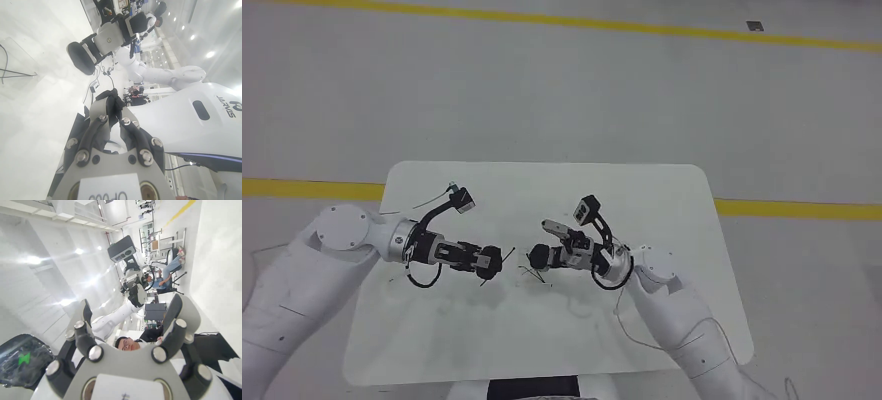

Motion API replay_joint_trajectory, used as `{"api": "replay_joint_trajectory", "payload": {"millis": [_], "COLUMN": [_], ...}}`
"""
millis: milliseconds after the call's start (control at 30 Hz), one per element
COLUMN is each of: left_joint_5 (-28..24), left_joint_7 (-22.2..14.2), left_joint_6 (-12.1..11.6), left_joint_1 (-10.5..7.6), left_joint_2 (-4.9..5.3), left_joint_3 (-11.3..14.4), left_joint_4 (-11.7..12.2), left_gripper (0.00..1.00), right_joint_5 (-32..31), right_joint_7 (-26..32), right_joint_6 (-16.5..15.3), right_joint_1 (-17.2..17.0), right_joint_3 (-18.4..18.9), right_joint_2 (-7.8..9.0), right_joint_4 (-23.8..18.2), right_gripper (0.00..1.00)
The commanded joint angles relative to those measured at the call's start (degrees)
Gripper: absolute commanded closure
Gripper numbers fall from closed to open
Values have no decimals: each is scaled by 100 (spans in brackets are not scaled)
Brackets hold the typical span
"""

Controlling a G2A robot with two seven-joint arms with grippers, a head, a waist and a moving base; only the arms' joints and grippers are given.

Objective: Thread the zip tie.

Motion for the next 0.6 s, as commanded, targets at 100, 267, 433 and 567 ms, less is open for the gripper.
{"api": "replay_joint_trajectory", "payload": {"millis": [100, 267, 433, 567], "left_joint_5": [0, 0, 0, 0], "left_joint_7": [0, 0, 0, 0], "left_joint_6": [0, 0, 0, 0], "left_joint_1": [0, 0, 0, 0], "left_joint_2": [0, 0, 0, 0], "left_joint_3": [0, 0, 0, 0], "left_joint_4": [0, 0, 0, 0], "left_gripper": [100, 100, 100, 100], "right_joint_5": [368, 400, 400, 441], "right_joint_7": [27, 78, -87, -88], "right_joint_6": [86, 87, 77, 115], "right_joint_1": [143, 167, 106, 115], "right_joint_3": [-218, -247, -285, -328], "right_joint_2": [-70, -77, -86, -96], "right_joint_4": [114, 117, 10, 24], "right_gripper": [0, 0, 0, 0]}}
